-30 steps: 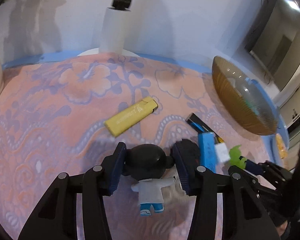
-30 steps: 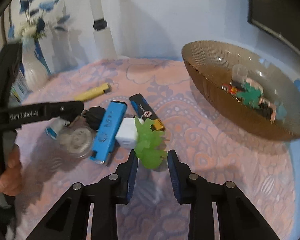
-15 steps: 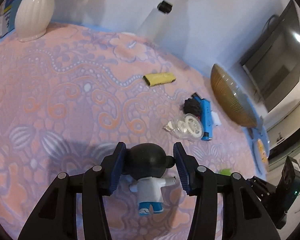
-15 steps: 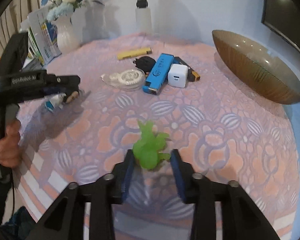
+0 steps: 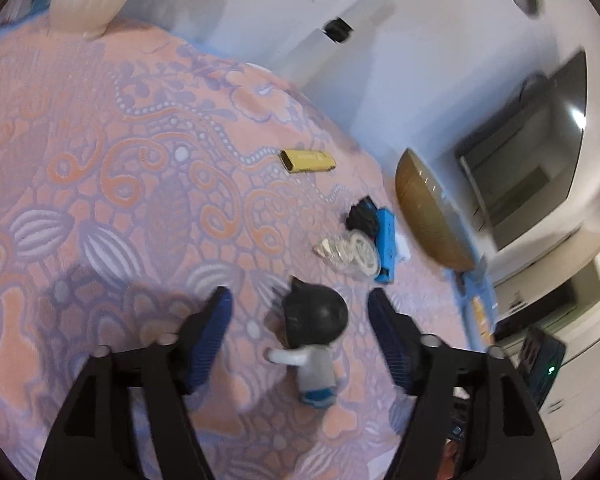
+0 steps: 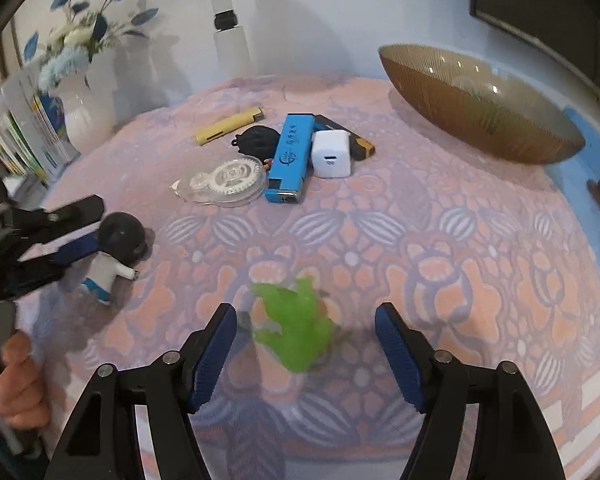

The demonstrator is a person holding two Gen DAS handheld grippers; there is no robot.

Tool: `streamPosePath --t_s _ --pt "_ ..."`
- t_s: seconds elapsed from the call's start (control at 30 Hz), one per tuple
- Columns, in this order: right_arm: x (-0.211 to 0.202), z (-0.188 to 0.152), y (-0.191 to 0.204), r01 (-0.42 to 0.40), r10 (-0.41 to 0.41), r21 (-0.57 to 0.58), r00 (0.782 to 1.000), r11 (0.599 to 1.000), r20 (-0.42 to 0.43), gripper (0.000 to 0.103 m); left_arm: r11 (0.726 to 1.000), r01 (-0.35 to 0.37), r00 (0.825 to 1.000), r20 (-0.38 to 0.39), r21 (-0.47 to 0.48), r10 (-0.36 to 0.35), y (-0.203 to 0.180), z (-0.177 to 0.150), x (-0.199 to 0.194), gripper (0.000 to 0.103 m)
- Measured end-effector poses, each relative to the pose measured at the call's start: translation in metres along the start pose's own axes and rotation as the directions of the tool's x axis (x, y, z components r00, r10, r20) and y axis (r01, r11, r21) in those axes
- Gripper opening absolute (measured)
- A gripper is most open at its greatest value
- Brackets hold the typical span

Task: Organize rigid objects
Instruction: 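Carry the boy figure and green figure into the brown bowl and release both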

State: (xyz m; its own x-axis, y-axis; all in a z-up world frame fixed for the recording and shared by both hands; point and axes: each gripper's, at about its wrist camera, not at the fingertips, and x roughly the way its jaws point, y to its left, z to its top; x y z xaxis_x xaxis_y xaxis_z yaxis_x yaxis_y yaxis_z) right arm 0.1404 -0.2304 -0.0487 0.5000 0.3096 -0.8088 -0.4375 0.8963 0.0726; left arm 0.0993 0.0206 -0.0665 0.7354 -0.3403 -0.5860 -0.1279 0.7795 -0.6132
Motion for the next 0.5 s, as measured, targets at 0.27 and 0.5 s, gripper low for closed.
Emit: streamPosePath --t_s 0.27,0.5 --pt "-0.006 -0.009 0.013 0.024 -0.019 -0.081 0.998 0.996 0.057 0.034 0.887 -0.332 0.938 0.008 0.321 0.348 -0.054 -0.024 0.03 0.047" --pt "-0.035 -0.009 -0.019 0.013 -0.009 -0.034 0.993 0.999 0.116 0.034 0.852 -0.34 0.936 0.056 0.399 0.347 -0.079 -0.02 0.021 0.035"
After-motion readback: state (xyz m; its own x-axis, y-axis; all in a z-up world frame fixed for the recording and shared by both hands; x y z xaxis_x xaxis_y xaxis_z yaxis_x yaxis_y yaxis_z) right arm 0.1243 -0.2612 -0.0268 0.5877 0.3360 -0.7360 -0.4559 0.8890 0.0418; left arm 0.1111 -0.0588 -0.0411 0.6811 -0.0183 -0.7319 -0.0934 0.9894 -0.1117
